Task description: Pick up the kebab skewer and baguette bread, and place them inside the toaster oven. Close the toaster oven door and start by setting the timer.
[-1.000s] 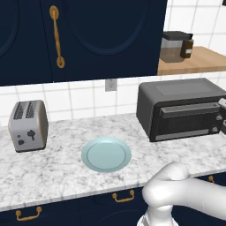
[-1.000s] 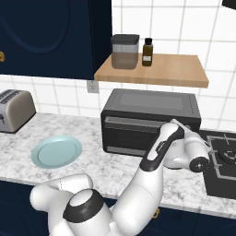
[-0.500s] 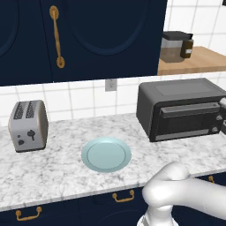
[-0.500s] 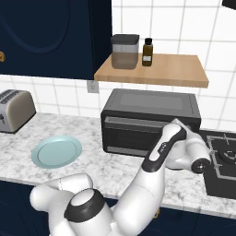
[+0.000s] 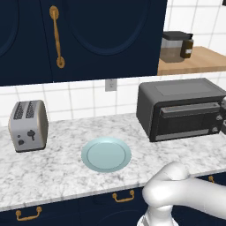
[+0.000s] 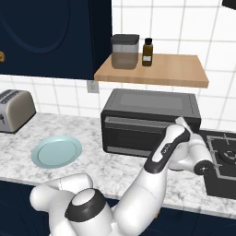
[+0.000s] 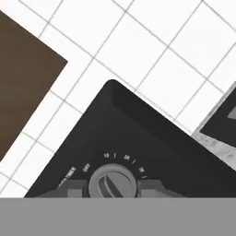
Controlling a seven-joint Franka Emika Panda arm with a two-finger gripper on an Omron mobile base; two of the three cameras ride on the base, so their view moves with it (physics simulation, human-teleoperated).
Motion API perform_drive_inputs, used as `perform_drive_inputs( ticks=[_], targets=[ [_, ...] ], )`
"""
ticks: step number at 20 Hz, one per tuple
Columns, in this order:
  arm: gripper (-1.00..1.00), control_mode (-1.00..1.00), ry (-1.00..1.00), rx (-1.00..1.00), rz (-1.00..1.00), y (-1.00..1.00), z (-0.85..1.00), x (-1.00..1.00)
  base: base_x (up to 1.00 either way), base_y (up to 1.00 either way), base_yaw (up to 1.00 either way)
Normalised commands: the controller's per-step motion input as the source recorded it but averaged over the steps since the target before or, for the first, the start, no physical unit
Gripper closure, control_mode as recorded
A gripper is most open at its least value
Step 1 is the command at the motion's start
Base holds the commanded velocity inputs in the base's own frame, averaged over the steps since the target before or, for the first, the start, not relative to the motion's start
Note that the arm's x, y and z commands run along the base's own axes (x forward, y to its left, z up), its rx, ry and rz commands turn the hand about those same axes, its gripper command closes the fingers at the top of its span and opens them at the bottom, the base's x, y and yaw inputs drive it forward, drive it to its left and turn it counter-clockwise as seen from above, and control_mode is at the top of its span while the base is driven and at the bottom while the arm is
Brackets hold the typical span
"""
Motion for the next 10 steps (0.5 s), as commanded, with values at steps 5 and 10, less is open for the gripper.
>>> perform_drive_inputs(
  ticks=[5,10],
  targets=[
    [1.0,-1.0,0.0,0.26,0.0,0.0,-0.11,0.0,0.0,0.0,0.0],
    [1.0,-1.0,0.0,0.27,-0.02,0.0,-0.07,0.0,0.0,0.0,0.0]
  ],
)
